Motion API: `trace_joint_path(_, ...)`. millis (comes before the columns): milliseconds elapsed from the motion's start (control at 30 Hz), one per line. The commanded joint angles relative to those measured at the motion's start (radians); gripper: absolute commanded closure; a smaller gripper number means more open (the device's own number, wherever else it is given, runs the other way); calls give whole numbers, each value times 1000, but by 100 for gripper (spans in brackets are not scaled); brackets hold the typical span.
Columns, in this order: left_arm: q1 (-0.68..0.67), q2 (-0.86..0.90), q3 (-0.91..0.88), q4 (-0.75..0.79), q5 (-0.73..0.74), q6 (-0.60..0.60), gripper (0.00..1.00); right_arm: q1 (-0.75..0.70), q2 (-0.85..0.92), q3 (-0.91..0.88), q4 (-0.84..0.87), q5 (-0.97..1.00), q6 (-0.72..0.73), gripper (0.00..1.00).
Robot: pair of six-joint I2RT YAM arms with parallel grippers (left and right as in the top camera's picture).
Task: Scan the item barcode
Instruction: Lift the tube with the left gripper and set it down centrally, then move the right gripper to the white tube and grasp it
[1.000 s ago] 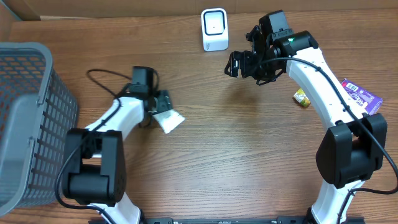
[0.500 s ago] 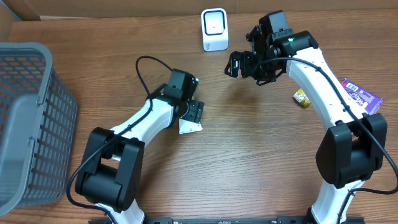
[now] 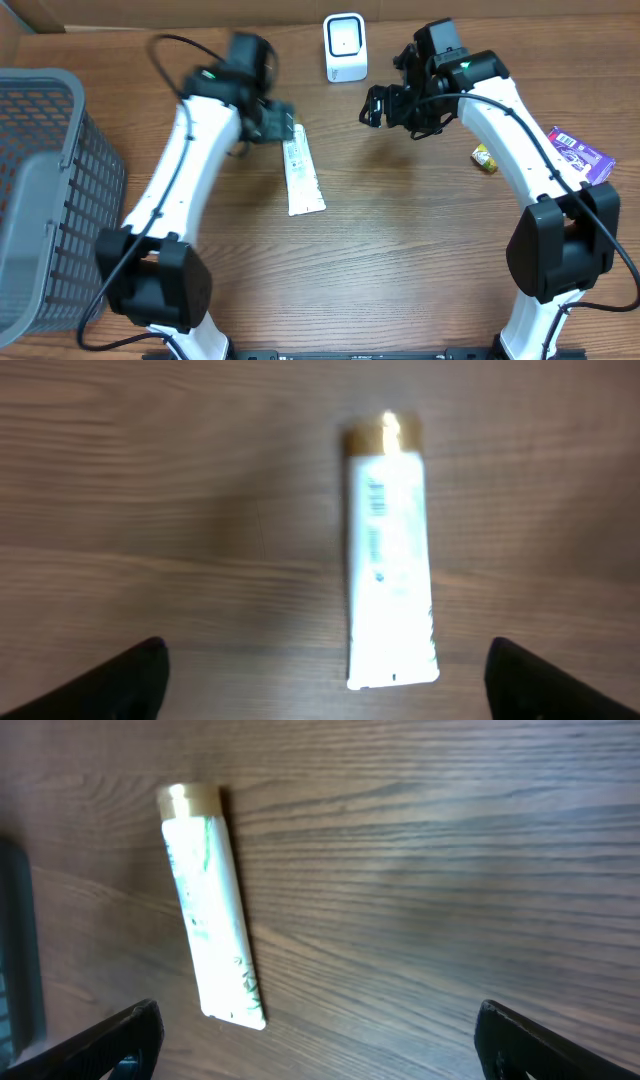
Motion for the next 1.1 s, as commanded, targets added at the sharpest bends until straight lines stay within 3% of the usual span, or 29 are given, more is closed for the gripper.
trace_joint_path(0,73,3,161,-92,-18,-84,5,47,48,-1,2,-58,-12,0)
trace_joint_path(200,168,3,316,-211,-19,-84,0,133,133,-1,27,-136,-46,0)
trace_joint_path(400,210,4,322,-212,-19,-84,0,196,188,-6,74,-234,-74,0)
trace_joint_path(700,209,4,322,-211,-18,-84,0,240,253,-85,231,-289,40,18)
trace_joint_path(1067,209,4,322,-211,-18,-84,0,255,305,-138,349,-288,90,30)
